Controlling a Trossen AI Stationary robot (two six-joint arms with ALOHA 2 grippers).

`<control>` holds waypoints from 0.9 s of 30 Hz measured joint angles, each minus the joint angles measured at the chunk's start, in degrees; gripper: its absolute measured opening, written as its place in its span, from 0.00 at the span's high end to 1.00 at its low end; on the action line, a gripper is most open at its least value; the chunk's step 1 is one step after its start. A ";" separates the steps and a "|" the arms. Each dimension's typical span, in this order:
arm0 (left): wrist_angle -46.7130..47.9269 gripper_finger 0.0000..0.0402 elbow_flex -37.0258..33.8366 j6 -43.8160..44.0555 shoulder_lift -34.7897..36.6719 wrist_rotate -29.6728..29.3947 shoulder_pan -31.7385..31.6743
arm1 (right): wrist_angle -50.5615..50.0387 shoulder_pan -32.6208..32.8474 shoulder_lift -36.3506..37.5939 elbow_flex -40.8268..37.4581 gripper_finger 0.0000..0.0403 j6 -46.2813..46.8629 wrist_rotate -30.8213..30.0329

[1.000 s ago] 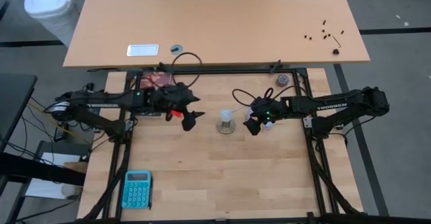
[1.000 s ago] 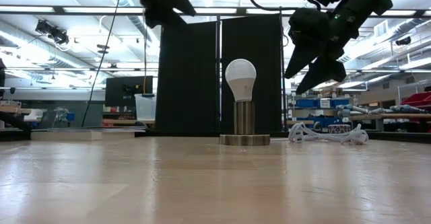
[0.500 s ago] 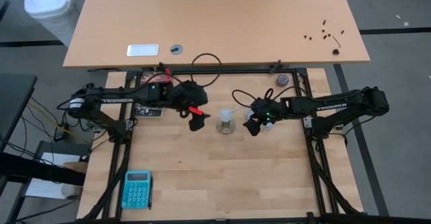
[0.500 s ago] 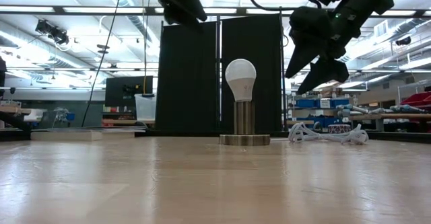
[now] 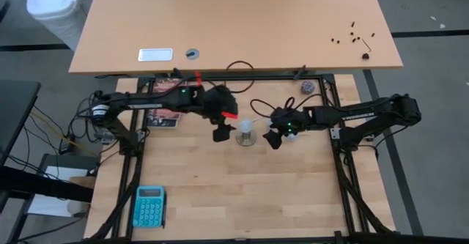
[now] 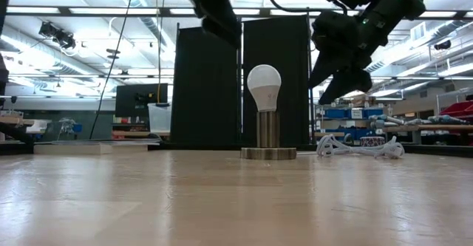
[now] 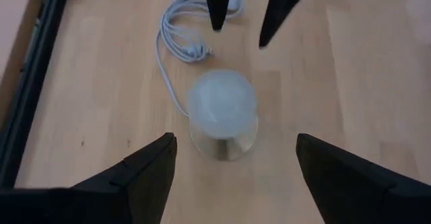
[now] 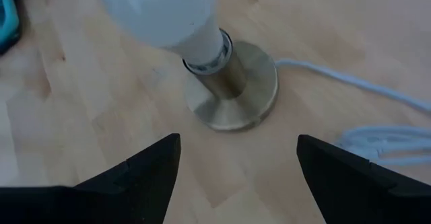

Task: Screw lightbulb
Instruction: Insert the lightbulb into the desk lamp

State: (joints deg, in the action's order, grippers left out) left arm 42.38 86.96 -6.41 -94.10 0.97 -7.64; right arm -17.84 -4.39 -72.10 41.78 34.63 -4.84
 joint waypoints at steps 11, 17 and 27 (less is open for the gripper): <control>1.36 0.23 5.35 -1.92 -6.91 2.25 0.01 | 17.86 -0.71 -1.02 -6.93 0.24 -6.18 -1.27; 0.88 0.23 5.38 -0.88 -6.69 1.25 0.01 | 33.27 -0.71 -2.08 -16.06 0.24 -12.07 -2.65; 0.98 0.23 5.35 -1.01 -6.69 1.23 0.16 | 55.13 -1.53 -12.20 -21.38 0.24 -24.05 -2.19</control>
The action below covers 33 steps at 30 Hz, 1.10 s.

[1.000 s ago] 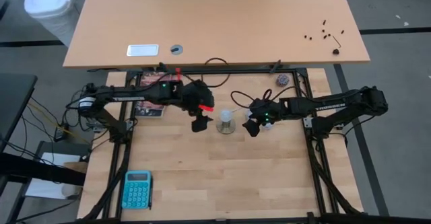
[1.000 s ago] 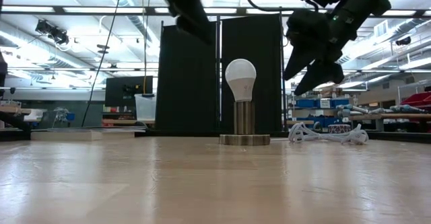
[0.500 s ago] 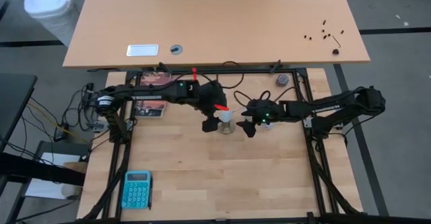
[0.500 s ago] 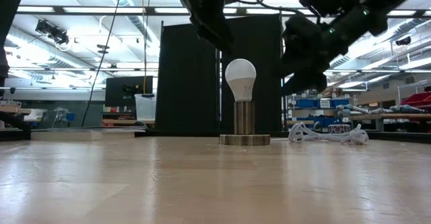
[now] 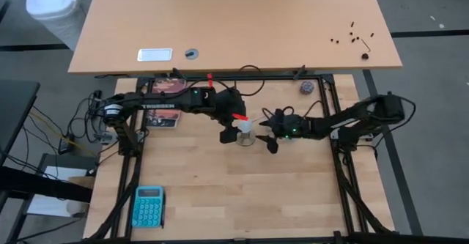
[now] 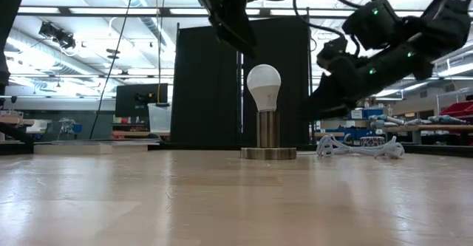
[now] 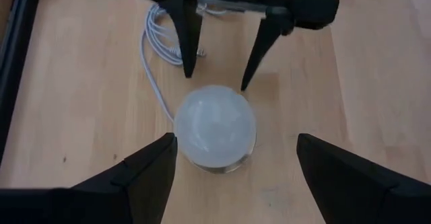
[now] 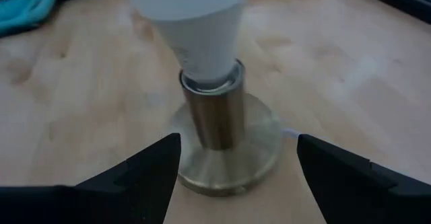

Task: Screw lightbulb
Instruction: Insert the lightbulb into the desk lamp

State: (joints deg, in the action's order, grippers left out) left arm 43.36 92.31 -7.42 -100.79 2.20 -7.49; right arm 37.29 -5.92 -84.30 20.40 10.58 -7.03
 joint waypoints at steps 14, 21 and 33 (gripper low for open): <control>2.67 0.23 -0.06 -4.88 0.00 -1.26 0.02 | 7.69 0.23 -15.36 8.12 0.24 -0.15 2.65; 4.19 0.23 -0.07 -5.96 -0.40 -1.89 -0.02 | 8.78 0.20 -17.08 8.86 0.24 -0.04 2.52; 5.58 0.23 -0.13 -11.27 -3.68 -0.64 0.10 | 9.37 0.16 -17.04 8.88 0.24 0.17 2.32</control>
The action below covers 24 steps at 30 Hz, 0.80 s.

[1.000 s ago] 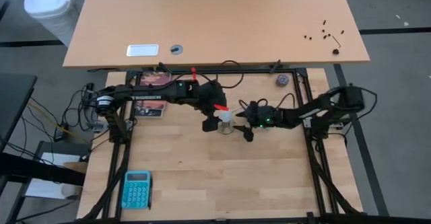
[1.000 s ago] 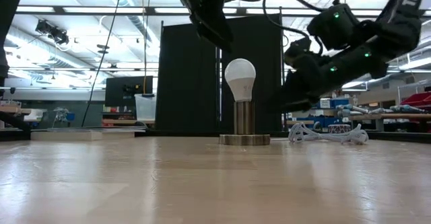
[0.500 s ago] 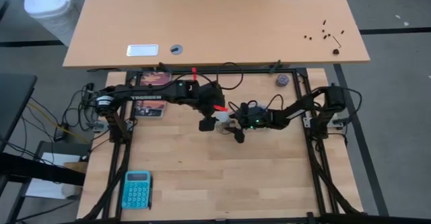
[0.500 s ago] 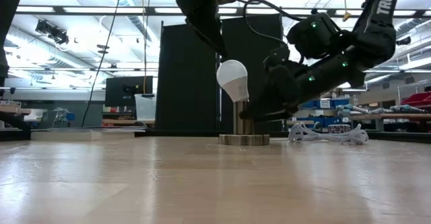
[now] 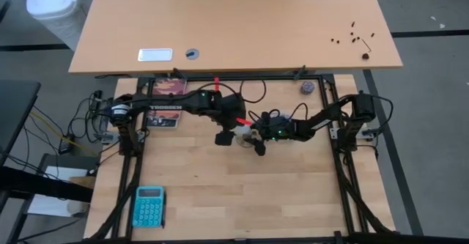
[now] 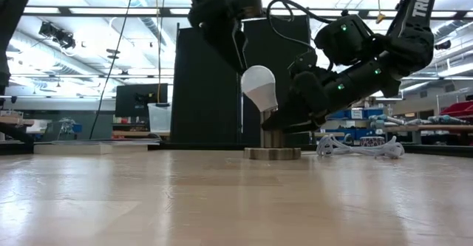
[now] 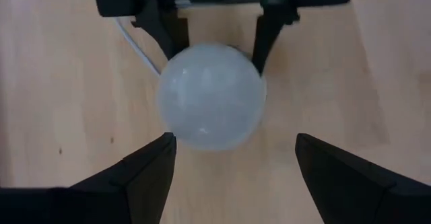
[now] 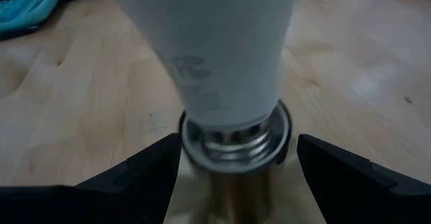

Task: Screw lightbulb
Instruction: Insert the lightbulb into the desk lamp

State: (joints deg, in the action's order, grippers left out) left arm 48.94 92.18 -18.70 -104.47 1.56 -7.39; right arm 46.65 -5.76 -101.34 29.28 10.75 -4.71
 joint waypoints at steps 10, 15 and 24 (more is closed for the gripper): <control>-4.56 0.23 -0.04 -0.55 -0.37 -2.65 0.03 | -0.42 0.00 0.02 0.00 0.24 0.21 -0.11; -4.30 0.23 -0.04 -0.24 -0.37 -0.98 0.05 | -0.57 0.00 0.02 0.00 0.30 0.15 -0.13; -4.13 0.23 0.06 -0.17 -0.71 -0.46 0.34 | -0.50 0.00 0.09 0.00 0.53 -0.67 -0.15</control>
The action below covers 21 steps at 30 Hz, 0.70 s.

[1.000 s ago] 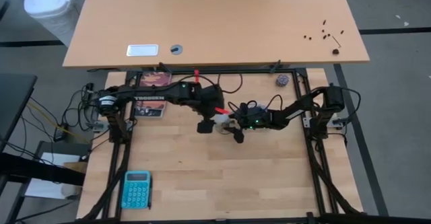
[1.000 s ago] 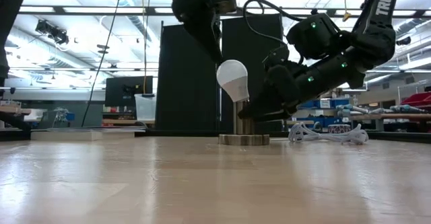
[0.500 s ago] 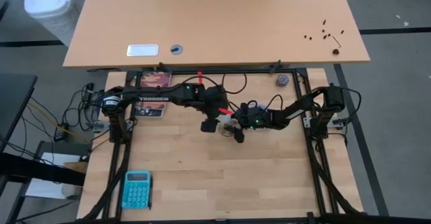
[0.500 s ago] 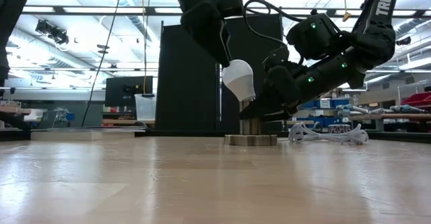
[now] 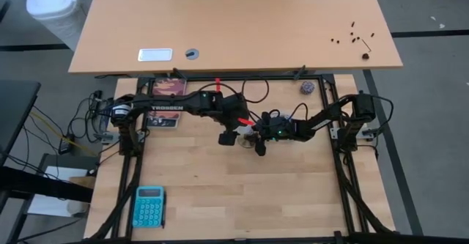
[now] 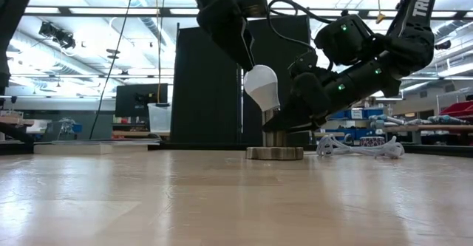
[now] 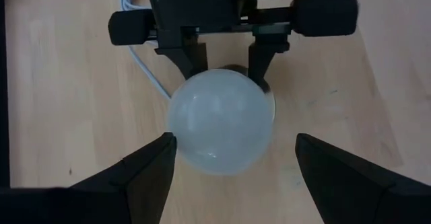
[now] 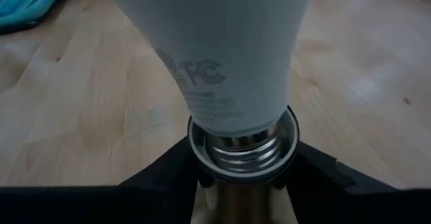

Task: Screw lightbulb
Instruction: Insert the lightbulb into the desk lamp

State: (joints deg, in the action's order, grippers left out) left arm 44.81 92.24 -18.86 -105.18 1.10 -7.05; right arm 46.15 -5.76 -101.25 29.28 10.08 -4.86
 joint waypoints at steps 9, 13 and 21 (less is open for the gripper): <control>-0.49 0.23 -0.01 -5.59 -0.62 -1.42 0.09 | 0.11 0.00 0.00 0.00 0.52 -0.71 -0.03; -1.15 0.23 -0.03 -7.75 -1.28 -1.49 0.07 | 0.09 -0.01 0.00 0.00 0.53 -1.31 -0.02; -3.61 0.23 -0.03 -7.88 -1.84 -1.37 0.06 | 0.11 -0.04 0.00 0.00 0.54 -0.83 0.12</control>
State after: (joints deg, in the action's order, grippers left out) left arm 41.20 92.20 -26.74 -107.02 -0.27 -6.99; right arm 46.26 -5.80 -101.25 29.28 9.25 -4.75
